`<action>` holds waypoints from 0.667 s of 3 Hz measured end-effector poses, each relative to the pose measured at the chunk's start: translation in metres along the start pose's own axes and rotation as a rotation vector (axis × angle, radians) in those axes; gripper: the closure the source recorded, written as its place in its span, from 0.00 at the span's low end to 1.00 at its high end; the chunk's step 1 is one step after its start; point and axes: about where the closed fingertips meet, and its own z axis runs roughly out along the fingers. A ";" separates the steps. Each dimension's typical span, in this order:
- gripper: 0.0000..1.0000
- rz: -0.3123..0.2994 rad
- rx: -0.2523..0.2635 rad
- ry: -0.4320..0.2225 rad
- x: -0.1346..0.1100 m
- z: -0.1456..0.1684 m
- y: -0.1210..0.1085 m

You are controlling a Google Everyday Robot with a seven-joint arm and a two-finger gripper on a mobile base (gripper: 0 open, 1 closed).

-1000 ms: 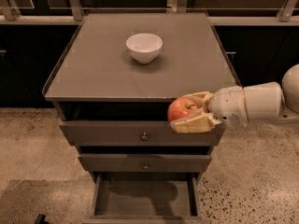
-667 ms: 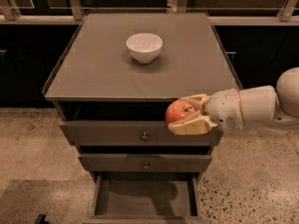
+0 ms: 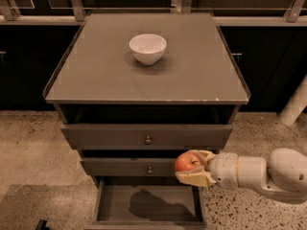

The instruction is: Place apple into bottom drawer

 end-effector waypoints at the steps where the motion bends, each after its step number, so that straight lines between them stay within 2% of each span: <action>1: 1.00 -0.001 -0.001 0.000 0.000 0.000 0.000; 2: 1.00 0.054 -0.008 -0.016 0.023 0.014 -0.008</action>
Offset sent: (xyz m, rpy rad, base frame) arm 0.0085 -0.0003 -0.0718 0.0927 0.1034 -0.0595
